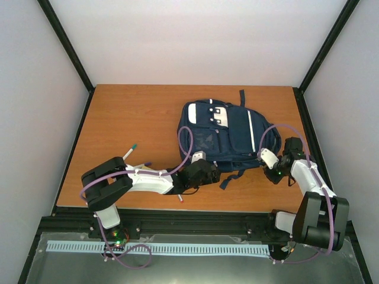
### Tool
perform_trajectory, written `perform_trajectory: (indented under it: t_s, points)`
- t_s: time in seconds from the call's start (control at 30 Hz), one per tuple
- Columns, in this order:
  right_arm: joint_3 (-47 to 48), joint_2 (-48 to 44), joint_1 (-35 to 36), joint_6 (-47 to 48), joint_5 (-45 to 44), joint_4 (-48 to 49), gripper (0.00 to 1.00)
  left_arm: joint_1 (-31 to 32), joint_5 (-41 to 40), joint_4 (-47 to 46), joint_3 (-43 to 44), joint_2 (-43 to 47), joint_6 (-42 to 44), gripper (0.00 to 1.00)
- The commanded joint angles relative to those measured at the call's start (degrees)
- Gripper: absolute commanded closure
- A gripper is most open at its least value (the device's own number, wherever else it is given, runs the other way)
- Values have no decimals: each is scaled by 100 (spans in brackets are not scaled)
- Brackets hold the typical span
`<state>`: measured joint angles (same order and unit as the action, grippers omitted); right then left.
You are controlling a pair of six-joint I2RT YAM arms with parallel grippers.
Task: Pack the student bag
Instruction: Zip the student bag at the center of the board.
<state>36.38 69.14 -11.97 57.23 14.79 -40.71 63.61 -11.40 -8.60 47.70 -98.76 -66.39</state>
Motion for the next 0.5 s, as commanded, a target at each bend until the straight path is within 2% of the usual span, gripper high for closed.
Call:
perform_trajectory:
  t_s: [0.0,0.13,0.3,0.47]
  points:
    - [53,145,-88,-17,-317,-69,97,-117,-250,-200,-3,96,-150,15]
    - [100,178,-87,-36,-319,-27,97,-130,-374,-383,-31,142,-181,16]
    - [111,162,-89,25,77,-140,97,-131,-386,-285,88,149,-14,17]
    - [166,490,-87,-153,545,190,97,-130,-278,-307,95,67,-23,18]
